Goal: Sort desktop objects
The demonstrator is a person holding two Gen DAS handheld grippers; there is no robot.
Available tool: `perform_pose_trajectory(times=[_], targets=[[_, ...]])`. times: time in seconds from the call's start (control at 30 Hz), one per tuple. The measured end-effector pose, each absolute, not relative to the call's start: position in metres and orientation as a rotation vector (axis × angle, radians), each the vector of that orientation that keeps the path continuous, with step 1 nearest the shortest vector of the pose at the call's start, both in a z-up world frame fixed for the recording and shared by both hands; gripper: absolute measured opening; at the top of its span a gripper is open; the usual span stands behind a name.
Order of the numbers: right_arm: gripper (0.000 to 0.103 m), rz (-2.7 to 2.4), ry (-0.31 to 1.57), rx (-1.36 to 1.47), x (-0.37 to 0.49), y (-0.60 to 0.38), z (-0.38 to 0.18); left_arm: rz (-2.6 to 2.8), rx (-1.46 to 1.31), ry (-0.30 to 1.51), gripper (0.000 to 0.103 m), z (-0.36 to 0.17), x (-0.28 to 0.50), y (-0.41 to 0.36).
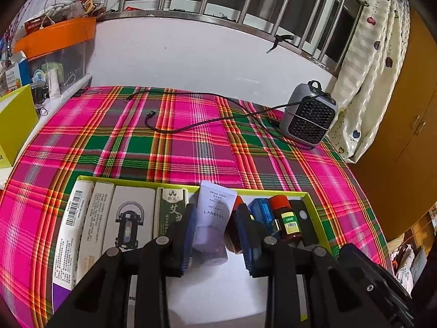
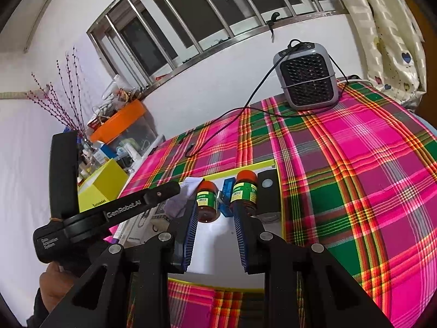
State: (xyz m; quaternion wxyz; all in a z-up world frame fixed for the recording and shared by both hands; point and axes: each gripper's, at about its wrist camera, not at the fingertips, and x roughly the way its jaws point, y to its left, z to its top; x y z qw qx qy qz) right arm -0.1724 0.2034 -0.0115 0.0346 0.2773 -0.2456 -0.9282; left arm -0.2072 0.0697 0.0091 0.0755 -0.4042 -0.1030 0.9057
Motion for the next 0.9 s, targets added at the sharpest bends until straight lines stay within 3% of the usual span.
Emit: perform_pose_trajectory(times=[0.63, 0.9], targets=[[0.028, -2.852, -0.756, 0.861, -0.173, 0.204, -0.013, 2.677, -1.231, -0.329, 0.026, 0.004, -0.188, 0.074], [0.028, -2.85, -0.759, 0.869, -0.174, 0.205, -0.015, 2.693, -1.252, -0.199, 0.026, 0.008, -0.216, 0.085]])
